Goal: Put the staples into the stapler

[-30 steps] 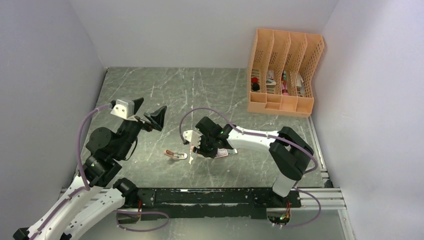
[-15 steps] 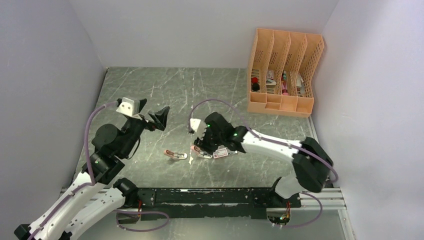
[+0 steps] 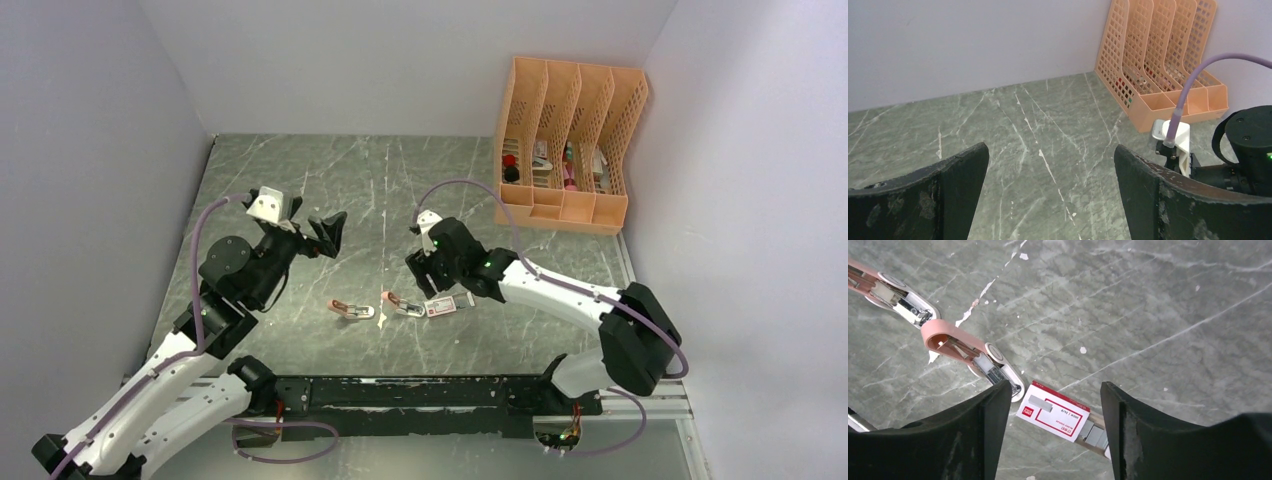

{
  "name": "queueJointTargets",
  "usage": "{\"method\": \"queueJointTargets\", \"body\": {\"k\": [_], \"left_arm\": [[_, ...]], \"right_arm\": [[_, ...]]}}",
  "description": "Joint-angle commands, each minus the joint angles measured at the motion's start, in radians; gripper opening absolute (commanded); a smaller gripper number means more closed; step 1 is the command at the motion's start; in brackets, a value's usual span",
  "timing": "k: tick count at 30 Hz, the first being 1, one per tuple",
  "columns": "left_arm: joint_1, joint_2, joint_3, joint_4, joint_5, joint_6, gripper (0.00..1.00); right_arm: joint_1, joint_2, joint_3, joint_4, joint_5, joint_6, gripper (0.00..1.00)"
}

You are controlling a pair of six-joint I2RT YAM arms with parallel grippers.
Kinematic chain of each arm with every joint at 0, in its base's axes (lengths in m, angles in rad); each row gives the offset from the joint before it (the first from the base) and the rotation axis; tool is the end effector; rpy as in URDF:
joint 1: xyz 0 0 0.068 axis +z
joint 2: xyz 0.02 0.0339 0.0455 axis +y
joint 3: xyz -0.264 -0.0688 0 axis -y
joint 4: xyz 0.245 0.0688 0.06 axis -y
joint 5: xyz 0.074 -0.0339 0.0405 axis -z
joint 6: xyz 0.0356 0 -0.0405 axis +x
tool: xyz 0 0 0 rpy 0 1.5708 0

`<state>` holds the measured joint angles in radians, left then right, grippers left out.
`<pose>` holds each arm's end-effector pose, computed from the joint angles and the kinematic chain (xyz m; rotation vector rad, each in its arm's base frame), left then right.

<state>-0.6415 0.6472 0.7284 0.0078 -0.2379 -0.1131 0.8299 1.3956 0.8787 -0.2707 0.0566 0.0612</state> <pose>0.1307 -0.0872 0.3620 0.2007 1.4859 -0.4336 0.1999 0.2155 0.2269 -0.8691 2.2232 0.3638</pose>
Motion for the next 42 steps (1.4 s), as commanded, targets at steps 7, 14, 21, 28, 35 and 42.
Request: {"method": "queueJointTargets", "body": {"k": [7,14,21,28,35,42], "left_arm": [[-0.002,-0.009,0.000,-0.004,-0.025,-0.006,1.00],[-0.003,-0.014,-0.010,-0.006,-0.027,-0.014,0.99],[-0.002,-0.006,-0.005,-0.017,-0.037,-0.014,1.00],[-0.002,-0.002,-0.012,-0.005,-0.034,-0.026,1.00],[-0.002,0.002,-0.007,-0.008,-0.039,-0.020,1.00],[-0.003,0.011,-0.011,0.001,-0.032,-0.023,1.00]], "right_arm": [[0.015,0.080,0.001,-0.052,-0.025,0.050,0.95],[0.016,0.101,0.011,-0.067,0.041,0.021,1.00],[0.051,0.046,-0.064,-0.033,0.002,-0.080,1.00],[0.117,0.023,-0.116,0.034,0.043,-0.152,1.00],[0.156,0.068,-0.108,0.024,0.098,-0.200,1.00],[0.172,0.100,-0.113,0.005,0.131,-0.212,1.00]]}}
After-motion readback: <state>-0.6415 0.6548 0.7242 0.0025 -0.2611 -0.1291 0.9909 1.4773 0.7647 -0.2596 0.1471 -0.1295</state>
